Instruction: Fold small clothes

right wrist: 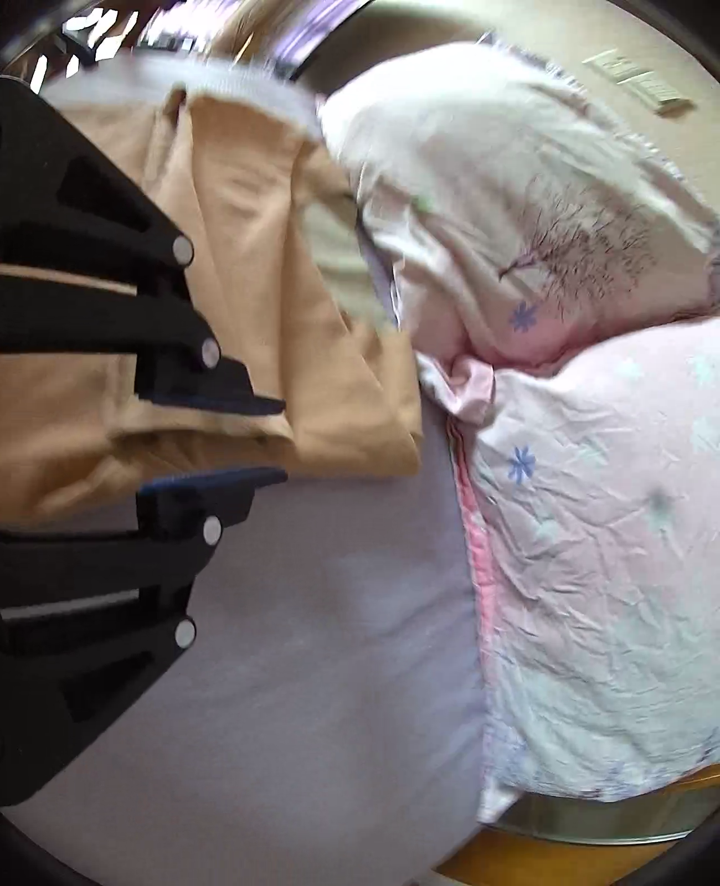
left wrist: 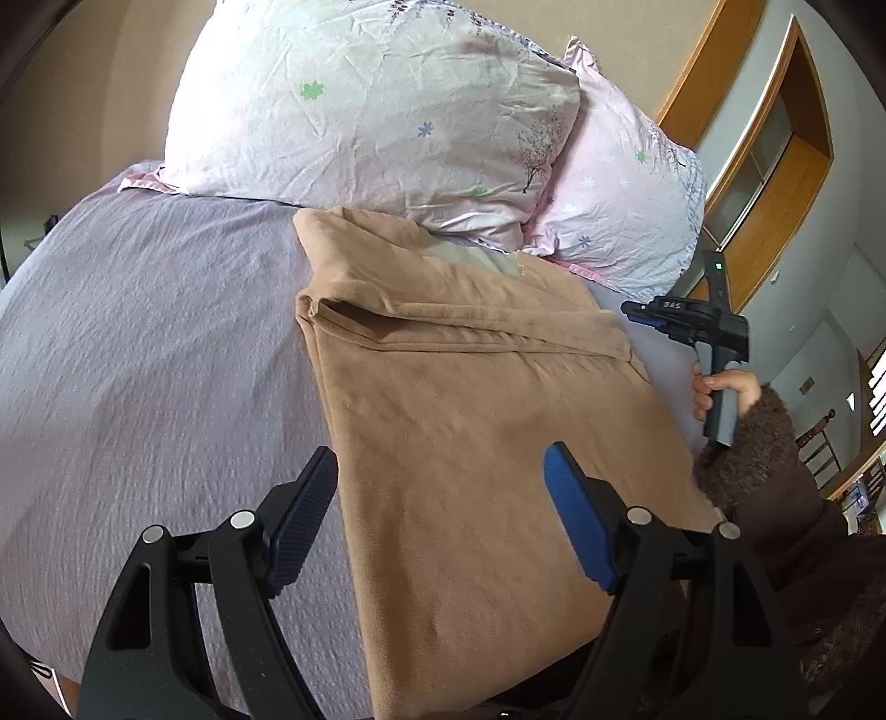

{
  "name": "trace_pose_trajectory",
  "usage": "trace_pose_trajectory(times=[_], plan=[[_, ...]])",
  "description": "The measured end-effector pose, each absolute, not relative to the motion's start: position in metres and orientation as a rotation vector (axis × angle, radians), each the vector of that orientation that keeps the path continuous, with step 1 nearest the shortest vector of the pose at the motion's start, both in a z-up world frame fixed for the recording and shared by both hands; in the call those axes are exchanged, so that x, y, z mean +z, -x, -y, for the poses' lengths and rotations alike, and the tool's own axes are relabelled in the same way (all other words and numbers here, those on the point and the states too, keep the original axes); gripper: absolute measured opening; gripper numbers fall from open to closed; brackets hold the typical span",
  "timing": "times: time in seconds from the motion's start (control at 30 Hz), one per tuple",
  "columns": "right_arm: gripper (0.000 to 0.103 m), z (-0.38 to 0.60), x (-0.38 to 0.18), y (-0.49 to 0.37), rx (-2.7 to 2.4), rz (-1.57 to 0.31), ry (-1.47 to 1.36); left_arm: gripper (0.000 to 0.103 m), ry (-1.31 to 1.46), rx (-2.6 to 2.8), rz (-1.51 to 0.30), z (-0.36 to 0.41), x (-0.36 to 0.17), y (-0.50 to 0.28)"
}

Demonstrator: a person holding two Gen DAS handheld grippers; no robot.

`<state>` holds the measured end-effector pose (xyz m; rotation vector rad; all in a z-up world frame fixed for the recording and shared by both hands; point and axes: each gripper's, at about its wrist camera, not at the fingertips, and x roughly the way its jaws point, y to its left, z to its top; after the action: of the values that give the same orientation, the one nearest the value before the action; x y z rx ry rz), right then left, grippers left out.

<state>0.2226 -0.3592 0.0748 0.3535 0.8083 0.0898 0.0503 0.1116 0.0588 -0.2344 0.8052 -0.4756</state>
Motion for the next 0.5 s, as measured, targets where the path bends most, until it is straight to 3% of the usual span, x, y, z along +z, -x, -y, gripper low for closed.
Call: trace_pose_trajectory(times=[0.17,0.27,0.3,0.43,0.5], plan=[[0.025,0.35,0.056,-0.21,0.138,-0.893,-0.361,0.078,0.238,-0.498,-0.821,-0.106,0.054,-0.048],[0.002,0.344,0.052,-0.203,0.109,-0.88,-0.297,0.086,0.23,-0.491,-0.83,-0.107,0.054,-0.04],[0.0,0.348,0.053,-0.201,0.107,-0.88,-0.317,0.087,0.226,-0.486,-0.827,-0.11,0.055,-0.034],[0.0,0.367,0.063,-0.168,0.066,-0.825,-0.342,0.09,0.291,-0.509,-0.826,-0.132,0.05,-0.009],[0.012,0.376,0.067,-0.147,0.122,-0.81,-0.389,0.091,0.339,-0.535,-0.832,-0.144,0.044,0.003]])
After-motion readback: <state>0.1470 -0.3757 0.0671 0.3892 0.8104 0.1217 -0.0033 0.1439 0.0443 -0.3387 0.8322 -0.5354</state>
